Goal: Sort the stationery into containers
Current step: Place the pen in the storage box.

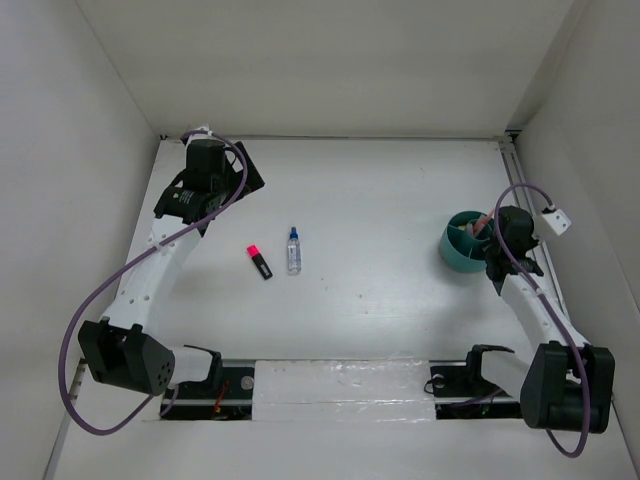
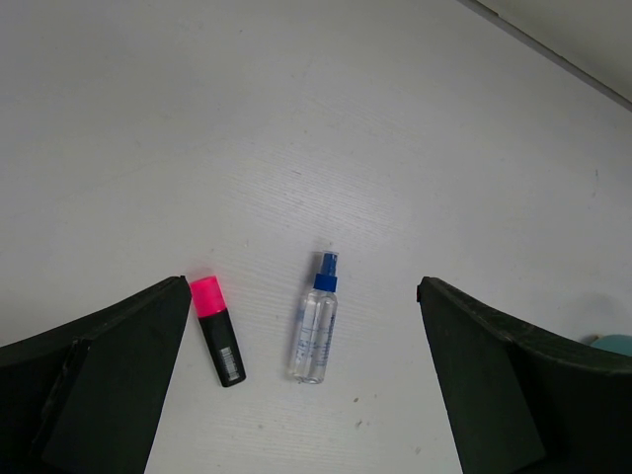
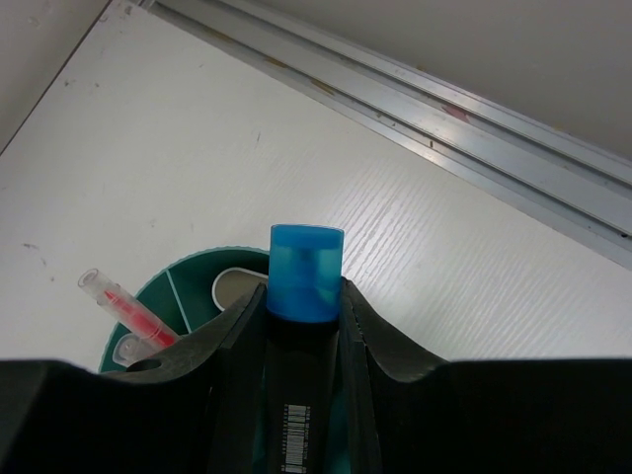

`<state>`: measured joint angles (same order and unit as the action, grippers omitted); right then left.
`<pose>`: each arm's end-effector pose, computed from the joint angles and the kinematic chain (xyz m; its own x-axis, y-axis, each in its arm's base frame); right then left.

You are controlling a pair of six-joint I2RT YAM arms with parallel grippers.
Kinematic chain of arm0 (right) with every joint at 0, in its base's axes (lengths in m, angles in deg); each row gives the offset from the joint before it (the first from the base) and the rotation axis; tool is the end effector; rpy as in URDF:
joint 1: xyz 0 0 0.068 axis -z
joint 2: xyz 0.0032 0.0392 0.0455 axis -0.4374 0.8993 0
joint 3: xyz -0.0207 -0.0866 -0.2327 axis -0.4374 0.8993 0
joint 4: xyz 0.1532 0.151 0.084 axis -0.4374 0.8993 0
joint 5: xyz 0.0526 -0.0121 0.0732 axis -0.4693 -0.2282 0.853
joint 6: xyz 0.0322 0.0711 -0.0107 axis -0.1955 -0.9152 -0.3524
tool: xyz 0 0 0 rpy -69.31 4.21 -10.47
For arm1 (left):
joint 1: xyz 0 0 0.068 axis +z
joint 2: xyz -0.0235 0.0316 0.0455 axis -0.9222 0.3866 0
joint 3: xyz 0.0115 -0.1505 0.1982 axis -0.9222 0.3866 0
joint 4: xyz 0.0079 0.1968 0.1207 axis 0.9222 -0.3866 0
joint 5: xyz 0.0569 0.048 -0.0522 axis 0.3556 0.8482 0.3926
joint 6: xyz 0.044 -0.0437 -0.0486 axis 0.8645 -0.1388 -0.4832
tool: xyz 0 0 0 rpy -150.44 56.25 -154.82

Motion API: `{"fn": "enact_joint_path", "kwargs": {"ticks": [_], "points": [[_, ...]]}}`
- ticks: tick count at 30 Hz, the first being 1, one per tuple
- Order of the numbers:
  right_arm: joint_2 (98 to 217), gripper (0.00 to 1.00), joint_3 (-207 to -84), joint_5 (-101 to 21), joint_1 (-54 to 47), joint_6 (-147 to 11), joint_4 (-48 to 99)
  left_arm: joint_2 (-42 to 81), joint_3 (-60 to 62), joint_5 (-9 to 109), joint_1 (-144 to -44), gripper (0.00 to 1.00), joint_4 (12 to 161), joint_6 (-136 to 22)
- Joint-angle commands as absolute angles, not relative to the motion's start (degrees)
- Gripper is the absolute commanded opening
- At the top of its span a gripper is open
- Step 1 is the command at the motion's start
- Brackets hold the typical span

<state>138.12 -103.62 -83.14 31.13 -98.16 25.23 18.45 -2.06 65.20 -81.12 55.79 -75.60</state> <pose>0.2314 -0.0606 0.2172 -0.0258 0.4929 -0.8697 0.7505 0.5842 0.3088 0.2851 -0.0620 0.3426 -0.4545 -0.4066 -0.7926 -0.1114 0.9087 -0.4023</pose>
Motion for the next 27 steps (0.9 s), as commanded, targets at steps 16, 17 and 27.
{"fn": "enact_joint_path", "kwargs": {"ticks": [16,17,27], "points": [[136.55,0.21,-105.16,-85.40,30.15,-100.85,28.89,16.11,-1.26,65.43,-81.14,1.00,57.30,-74.91],[136.55,0.21,-105.16,-85.40,29.63,-100.85,28.89,16.11,-1.26,65.43,-81.14,1.00,57.30,-74.91],[135.41,0.42,-105.16,-86.55,27.96,-101.37,29.42,16.11,-1.26,65.95,-81.14,1.00,57.30,-74.91]]}}
